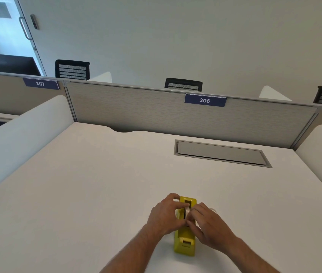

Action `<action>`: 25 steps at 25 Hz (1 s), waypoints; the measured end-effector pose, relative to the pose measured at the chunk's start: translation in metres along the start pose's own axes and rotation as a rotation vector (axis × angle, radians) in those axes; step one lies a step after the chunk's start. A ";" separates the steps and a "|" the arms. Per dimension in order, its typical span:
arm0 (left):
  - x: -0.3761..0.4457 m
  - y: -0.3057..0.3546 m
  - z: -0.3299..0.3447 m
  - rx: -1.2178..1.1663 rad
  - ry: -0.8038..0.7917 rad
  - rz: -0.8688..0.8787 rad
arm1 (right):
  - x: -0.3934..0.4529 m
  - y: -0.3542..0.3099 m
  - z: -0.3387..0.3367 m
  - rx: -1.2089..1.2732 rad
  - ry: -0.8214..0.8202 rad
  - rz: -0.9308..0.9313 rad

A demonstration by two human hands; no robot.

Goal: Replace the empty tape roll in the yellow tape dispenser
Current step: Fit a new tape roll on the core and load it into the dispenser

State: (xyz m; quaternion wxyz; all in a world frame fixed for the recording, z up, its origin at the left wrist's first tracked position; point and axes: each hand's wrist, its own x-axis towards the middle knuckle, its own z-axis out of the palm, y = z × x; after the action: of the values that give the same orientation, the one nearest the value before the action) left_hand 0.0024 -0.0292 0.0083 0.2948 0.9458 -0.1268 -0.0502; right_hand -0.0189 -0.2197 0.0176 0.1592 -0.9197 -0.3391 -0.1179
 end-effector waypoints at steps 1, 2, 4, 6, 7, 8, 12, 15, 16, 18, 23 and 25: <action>0.000 -0.001 0.001 0.004 0.001 0.004 | -0.001 0.000 0.000 0.014 0.000 0.007; 0.000 -0.002 0.002 0.009 0.002 0.009 | -0.002 0.001 0.001 0.033 -0.001 0.015; -0.001 -0.003 0.003 0.024 0.003 0.020 | -0.004 0.002 0.003 0.069 -0.001 0.037; -0.002 -0.003 0.004 0.041 0.006 0.032 | -0.006 0.002 0.005 0.101 0.001 0.063; -0.002 -0.003 0.004 0.047 0.008 0.035 | -0.007 0.002 0.005 0.114 0.002 0.078; -0.002 -0.004 0.004 0.050 0.008 0.037 | -0.008 0.001 0.006 0.128 0.004 0.092; -0.002 -0.004 0.004 0.071 0.006 0.044 | -0.005 0.001 0.006 0.201 0.020 0.104; -0.001 -0.005 0.004 0.079 0.004 0.049 | -0.005 -0.001 0.006 0.206 0.024 0.084; -0.001 -0.005 0.004 0.079 0.004 0.048 | -0.006 -0.002 0.006 0.207 0.027 0.078; -0.001 -0.005 0.004 0.079 0.004 0.042 | -0.006 -0.003 0.005 0.217 0.052 0.088; -0.001 -0.004 0.004 0.071 -0.003 0.031 | -0.002 -0.002 0.001 0.245 0.143 0.178; -0.001 -0.004 0.003 0.074 -0.007 0.033 | 0.000 -0.002 0.001 0.186 0.126 0.150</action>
State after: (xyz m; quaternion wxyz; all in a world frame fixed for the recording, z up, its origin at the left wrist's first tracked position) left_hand 0.0015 -0.0275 0.0038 0.2600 0.9536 -0.1450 -0.0439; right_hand -0.0200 -0.2184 0.0174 0.2730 -0.9144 -0.2683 -0.1314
